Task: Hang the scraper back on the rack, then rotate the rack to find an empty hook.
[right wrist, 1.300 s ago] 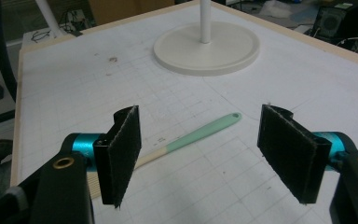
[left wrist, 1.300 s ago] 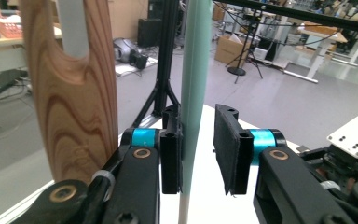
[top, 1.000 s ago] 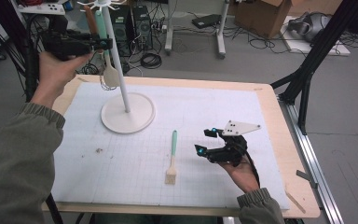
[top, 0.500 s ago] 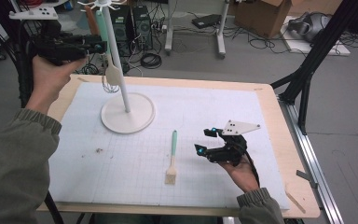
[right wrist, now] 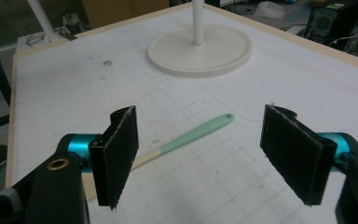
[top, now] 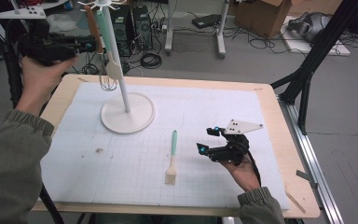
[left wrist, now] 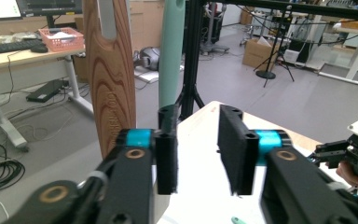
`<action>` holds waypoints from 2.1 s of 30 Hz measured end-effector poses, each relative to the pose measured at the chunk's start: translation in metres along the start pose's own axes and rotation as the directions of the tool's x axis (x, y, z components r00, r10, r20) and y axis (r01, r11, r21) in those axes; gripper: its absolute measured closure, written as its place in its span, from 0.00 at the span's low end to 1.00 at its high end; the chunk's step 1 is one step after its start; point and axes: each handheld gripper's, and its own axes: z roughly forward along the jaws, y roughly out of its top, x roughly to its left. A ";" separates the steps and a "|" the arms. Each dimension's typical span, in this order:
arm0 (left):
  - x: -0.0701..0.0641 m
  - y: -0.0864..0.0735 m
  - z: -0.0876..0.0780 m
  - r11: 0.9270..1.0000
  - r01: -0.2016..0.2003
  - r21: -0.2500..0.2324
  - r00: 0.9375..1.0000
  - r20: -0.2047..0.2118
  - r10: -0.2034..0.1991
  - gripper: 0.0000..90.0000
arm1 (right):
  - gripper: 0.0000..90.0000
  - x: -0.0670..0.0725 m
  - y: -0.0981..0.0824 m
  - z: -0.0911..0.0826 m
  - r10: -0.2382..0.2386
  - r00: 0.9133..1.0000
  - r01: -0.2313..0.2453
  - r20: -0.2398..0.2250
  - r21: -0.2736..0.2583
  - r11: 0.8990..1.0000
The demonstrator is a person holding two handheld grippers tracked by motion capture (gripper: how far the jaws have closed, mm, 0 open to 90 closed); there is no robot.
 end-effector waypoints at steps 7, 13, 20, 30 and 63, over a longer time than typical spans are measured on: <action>0.000 0.003 -0.016 1.000 -0.012 -0.018 1.000 0.015 0.012 0.94 | 0.28 -0.002 0.001 -0.005 0.005 1.000 -0.005 0.028 -0.004 1.000; -0.006 0.009 -0.025 0.999 -0.027 -0.020 0.999 0.017 0.028 0.99 | 0.27 -0.003 0.001 -0.003 -0.001 1.000 0.002 0.027 -0.005 1.000; -0.008 0.012 -0.023 0.999 -0.026 -0.019 0.999 0.037 0.027 0.99 | 0.27 -0.004 0.000 -0.004 0.009 0.999 -0.009 0.031 -0.007 1.000; -0.020 0.023 -0.014 0.999 -0.039 -0.011 0.997 0.062 0.040 0.99 | 0.27 -0.004 0.000 -0.003 0.007 0.999 -0.007 0.032 -0.005 1.000; -0.020 0.058 0.032 1.000 -0.007 -0.021 0.999 -0.033 0.007 0.99 | 0.27 -0.006 -0.003 -0.005 0.018 1.000 -0.017 0.024 -0.015 1.000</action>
